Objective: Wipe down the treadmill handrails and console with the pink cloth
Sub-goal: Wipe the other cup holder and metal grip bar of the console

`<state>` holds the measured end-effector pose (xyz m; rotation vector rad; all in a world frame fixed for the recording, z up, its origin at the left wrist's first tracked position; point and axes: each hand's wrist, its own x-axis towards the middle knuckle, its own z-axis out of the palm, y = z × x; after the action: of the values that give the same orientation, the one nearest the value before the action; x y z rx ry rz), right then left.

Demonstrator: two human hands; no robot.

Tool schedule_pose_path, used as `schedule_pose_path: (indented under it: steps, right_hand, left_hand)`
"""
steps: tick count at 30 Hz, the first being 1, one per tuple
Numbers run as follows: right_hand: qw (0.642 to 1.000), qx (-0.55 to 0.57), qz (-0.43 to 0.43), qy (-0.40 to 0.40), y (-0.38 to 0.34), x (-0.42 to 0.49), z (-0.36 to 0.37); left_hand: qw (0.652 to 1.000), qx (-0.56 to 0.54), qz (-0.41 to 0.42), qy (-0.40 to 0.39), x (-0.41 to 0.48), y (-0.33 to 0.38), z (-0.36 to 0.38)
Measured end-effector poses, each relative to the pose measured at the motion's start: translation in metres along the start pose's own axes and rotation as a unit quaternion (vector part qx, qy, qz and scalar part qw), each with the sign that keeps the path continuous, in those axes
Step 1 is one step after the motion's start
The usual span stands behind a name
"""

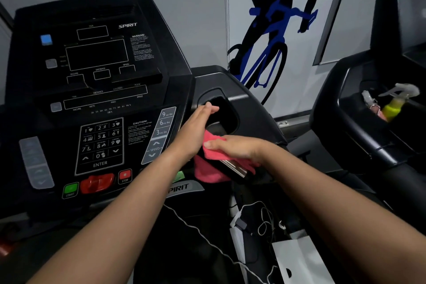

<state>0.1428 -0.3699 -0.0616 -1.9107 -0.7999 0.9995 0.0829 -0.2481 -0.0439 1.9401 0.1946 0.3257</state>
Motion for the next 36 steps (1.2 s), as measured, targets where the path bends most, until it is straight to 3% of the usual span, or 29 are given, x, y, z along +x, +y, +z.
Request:
schedule_pose_path:
  steps: [5,7,9,11,13,16,18,20,24,29,32,36]
  right_hand:
    - [0.996,-0.015,-0.089,0.005,-0.016,0.008,0.008]
    - [0.991,0.001,-0.121,0.062,-0.015,0.004,0.018]
    - [0.977,-0.084,-0.122,0.154,-0.013,-0.003,0.030]
    - [0.931,-0.223,-0.097,0.273,-0.010,-0.008,0.042]
    - [0.866,-0.294,-0.125,0.383,-0.001,-0.009,0.054]
    - [0.771,-0.406,-0.156,0.465,0.026,-0.002,0.064]
    - [0.755,-0.420,-0.153,0.480,0.041,-0.003,0.065]
    - [0.784,-0.384,-0.146,0.464,0.053,-0.011,0.064]
    - [0.882,-0.234,-0.082,0.402,0.047,-0.029,0.058]
    - [0.962,-0.131,-0.005,0.241,0.029,-0.029,0.033]
    - [0.984,-0.046,-0.003,0.173,0.019,-0.024,0.026]
    - [0.985,-0.047,-0.026,0.166,-0.001,-0.017,0.029]
  left_hand:
    - [1.000,-0.013,0.016,0.021,0.000,-0.003,0.003]
    - [0.999,-0.024,0.028,0.033,0.001,-0.005,0.004]
    - [0.998,-0.056,0.021,0.033,0.000,-0.004,0.004]
    - [0.996,-0.082,0.002,0.028,0.000,-0.004,0.004]
    - [0.996,-0.091,-0.017,0.018,-0.001,-0.004,0.003]
    - [0.995,-0.089,-0.036,-0.003,-0.001,-0.003,0.002]
    - [0.998,-0.051,-0.033,-0.014,0.001,-0.002,0.001]
    - [0.999,-0.028,-0.032,-0.022,-0.001,-0.001,0.000]
    - [0.999,-0.006,-0.034,-0.032,-0.001,-0.001,-0.002]
    - [0.998,-0.056,-0.020,-0.016,0.001,-0.004,0.001]
    - [0.998,-0.061,-0.005,-0.011,0.001,-0.005,0.001]
    - [0.999,-0.045,-0.015,-0.020,0.000,-0.004,0.000]
